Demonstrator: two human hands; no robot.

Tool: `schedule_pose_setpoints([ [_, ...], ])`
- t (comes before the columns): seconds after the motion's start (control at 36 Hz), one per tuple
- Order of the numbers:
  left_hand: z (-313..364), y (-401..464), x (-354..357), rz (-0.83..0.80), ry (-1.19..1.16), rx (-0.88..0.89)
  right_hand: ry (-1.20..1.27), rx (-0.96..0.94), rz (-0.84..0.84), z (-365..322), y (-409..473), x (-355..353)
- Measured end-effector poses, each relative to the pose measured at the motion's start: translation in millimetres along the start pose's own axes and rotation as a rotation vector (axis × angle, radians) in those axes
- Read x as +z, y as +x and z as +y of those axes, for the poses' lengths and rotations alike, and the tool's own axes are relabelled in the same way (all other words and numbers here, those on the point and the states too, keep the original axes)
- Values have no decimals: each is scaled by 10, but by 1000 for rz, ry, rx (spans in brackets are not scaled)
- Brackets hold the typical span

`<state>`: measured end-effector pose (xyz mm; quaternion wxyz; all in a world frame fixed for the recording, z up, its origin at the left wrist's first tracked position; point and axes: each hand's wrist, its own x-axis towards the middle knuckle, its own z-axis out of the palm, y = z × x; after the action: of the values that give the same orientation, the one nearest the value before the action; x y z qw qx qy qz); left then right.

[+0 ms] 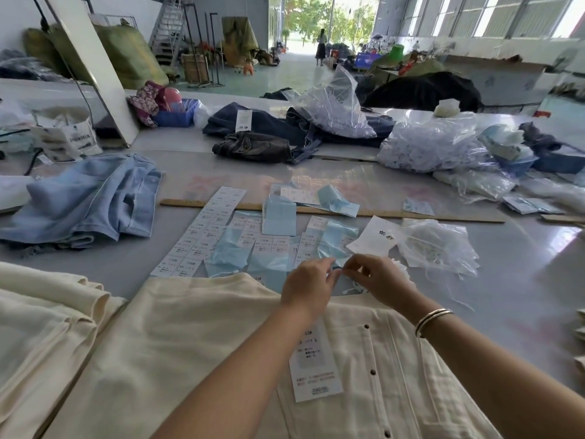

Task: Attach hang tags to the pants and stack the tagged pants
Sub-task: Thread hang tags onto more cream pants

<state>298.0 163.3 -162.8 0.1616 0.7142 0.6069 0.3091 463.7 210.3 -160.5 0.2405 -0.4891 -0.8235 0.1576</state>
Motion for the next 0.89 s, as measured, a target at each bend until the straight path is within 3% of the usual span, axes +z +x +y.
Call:
schedule_pose_setpoints([
  [0.11, -58, 45, 28, -47, 41, -21, 23, 2, -15, -19, -7, 12],
  [0.25, -78, 38, 35, -22, -108, -63, 49, 18, -38, -19, -13, 7],
  [0.39, -52, 42, 46, -108, -138, -58, 2, -35, -47, -2, -29, 12],
  [0.5, -56, 32, 52, -14, -193, -85, 42, 44, -64, 63, -31, 32],
  [0.61, -101, -34, -62, 117, -365, -160, -136, 136, -17, 291, -63, 10],
  [0.72, -194, -123, -316, 120, -421, -118, -152, 257, 6, 354, -154, -77],
  [0.83, -267, -181, -598, 55, -290, -14, 107, 269, 275, -117, -349, -58],
  [0.89, -268, -193, -699, 43, -257, 9, 589, 403, 170, -438, -491, 39],
])
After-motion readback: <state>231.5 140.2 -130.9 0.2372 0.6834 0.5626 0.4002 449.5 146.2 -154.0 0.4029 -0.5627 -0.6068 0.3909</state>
